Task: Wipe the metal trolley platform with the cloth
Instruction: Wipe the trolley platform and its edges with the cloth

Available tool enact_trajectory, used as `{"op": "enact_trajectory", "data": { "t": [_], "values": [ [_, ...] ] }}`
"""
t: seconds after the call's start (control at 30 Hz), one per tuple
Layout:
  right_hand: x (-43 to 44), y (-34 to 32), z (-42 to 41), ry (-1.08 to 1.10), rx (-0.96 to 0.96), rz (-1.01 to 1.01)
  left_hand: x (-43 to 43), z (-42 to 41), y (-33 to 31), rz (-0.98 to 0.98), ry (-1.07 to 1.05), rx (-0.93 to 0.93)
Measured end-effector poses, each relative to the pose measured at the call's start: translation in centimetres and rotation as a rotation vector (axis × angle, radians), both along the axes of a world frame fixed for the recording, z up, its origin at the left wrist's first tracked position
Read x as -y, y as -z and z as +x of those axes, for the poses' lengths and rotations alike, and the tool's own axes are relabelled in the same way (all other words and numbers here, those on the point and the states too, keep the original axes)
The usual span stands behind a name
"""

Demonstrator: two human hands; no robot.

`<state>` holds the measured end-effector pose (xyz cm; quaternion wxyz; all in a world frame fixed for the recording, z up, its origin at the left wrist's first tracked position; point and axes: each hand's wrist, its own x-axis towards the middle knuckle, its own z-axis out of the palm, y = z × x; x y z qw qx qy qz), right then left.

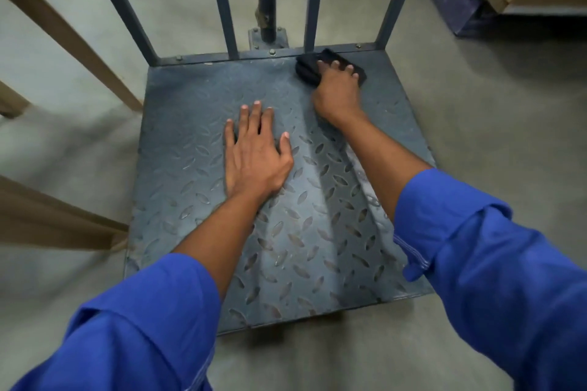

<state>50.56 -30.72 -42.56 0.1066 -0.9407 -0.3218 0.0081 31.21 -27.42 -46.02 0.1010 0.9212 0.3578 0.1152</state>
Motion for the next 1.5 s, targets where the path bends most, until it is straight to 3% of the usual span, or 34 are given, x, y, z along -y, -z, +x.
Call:
{"op": "enact_trajectory", "data": {
  "t": [0.13,0.2,0.27,0.37,0.43,0.6,0.67,0.73,0.83,0.9,0.97,1.07,1.2,1.27,1.37,1.43,1.5],
  "values": [
    [-0.6,-3.1,-2.2,-0.354,-0.266,0.183,0.1,0.0,0.0,0.001,-0.007,0.014],
    [0.8,-3.7,-0.6,-0.211,-0.238,0.36,0.0,0.0,0.1,0.004,-0.002,0.014],
    [3.0,-3.8,1.8,0.031,-0.068,0.428,-0.1,0.0,0.2,0.004,-0.002,0.007],
    [5.4,-1.6,3.9,0.158,-0.025,0.241,0.0,0.0,0.2,0.001,-0.001,0.01],
    [5.3,0.1,2.6,0.032,-0.029,0.12,0.0,-0.1,0.2,-0.007,0.007,0.015],
    [6.9,-0.9,-3.1,-0.38,-0.007,0.103,-0.3,-0.4,0.2,-0.056,-0.011,0.171],
    [9.7,-1.0,-4.9,-0.423,0.0,0.21,-0.3,-0.7,0.2,-0.082,-0.026,0.253],
    [10.9,-1.0,-5.2,-0.408,-0.11,0.393,-0.3,-0.8,0.1,-0.073,-0.012,0.259],
    [10.1,-1.7,-1.9,-0.099,-0.098,0.625,-0.2,-0.7,-0.1,-0.042,-0.003,0.219],
    [9.7,-1.8,0.4,0.144,-0.03,0.549,0.0,-0.6,-0.2,-0.035,-0.007,0.207],
    [9.3,-0.9,0.3,0.155,-0.066,0.318,0.0,-0.6,-0.3,-0.022,-0.009,0.212],
    [8.1,0.2,-3.6,-0.167,-0.135,0.146,-0.1,-0.9,-0.7,-0.075,-0.02,0.285],
    [8.8,-1.5,-6.5,-0.577,-0.306,0.178,0.5,-1.2,-2.3,-0.231,-0.203,0.425],
    [9.5,-2.5,-5.3,-0.517,-0.292,0.294,0.6,-1.2,-2.3,-0.256,-0.214,0.439],
    [9.7,-3.6,-1.3,-0.186,0.001,0.407,0.3,-1.2,-2.0,-0.24,-0.192,0.44],
    [9.7,-3.5,0.2,-0.057,0.089,0.284,0.3,-1.2,-1.9,-0.214,-0.186,0.447],
    [9.6,-2.4,-1.6,-0.107,0.02,0.051,0.3,-1.1,-1.8,-0.194,-0.171,0.452]
  ]
}}
